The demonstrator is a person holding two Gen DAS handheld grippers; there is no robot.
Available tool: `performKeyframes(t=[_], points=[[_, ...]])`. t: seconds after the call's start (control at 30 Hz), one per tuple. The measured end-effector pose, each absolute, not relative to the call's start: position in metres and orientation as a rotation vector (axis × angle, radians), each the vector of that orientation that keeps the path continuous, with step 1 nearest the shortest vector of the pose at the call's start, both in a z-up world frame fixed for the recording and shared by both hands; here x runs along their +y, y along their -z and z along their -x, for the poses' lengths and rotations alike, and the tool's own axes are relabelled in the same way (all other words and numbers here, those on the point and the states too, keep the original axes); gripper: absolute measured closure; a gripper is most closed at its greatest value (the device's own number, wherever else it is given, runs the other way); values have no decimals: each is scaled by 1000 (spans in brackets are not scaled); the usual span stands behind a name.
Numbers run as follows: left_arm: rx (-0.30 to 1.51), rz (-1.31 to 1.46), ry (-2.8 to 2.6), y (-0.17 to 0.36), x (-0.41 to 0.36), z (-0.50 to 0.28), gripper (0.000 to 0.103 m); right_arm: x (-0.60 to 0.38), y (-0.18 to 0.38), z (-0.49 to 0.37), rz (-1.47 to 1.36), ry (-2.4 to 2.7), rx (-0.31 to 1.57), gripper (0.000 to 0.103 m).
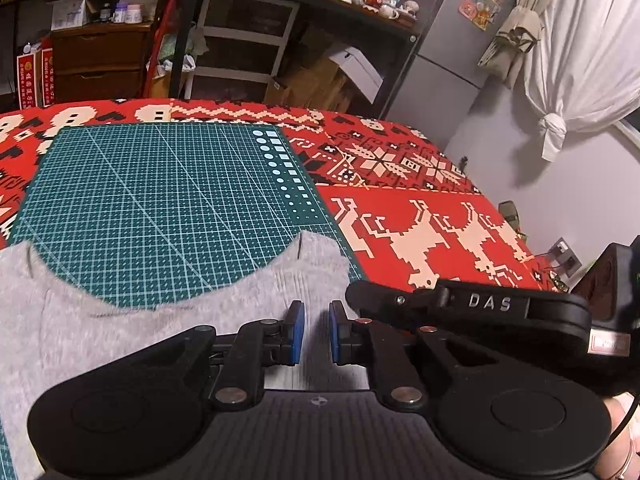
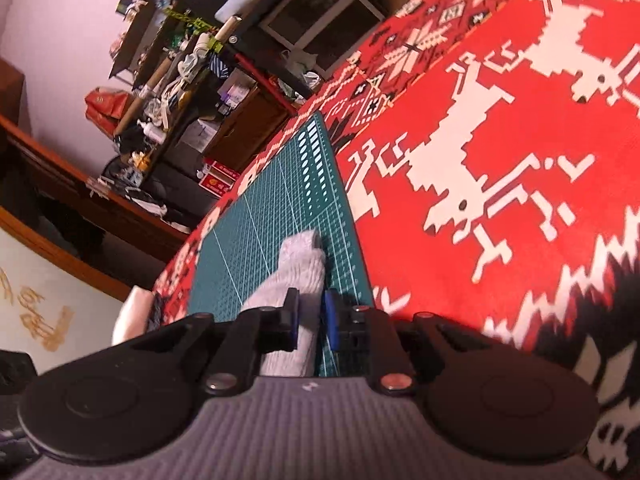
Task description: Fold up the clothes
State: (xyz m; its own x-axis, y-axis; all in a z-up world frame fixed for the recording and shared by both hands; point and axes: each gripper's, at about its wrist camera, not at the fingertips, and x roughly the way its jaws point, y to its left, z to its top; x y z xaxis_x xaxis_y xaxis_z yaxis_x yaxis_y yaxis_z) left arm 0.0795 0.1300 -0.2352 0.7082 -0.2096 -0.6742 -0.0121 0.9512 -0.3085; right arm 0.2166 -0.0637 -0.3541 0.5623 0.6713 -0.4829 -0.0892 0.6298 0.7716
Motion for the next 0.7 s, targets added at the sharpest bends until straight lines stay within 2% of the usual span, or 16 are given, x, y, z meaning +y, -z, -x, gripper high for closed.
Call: performKeyframes(t=[0.3, 0.4, 0.7], points=[[829, 280, 105, 239, 128, -110, 91, -64, 372, -263, -866, -540, 917, 89], [838, 267, 102, 240, 127, -118, 90, -62, 374, -270, -856, -535, 920, 98], [861, 282, 95, 242, 132, -130, 89, -67, 375, -280, -860, -500, 874, 98]])
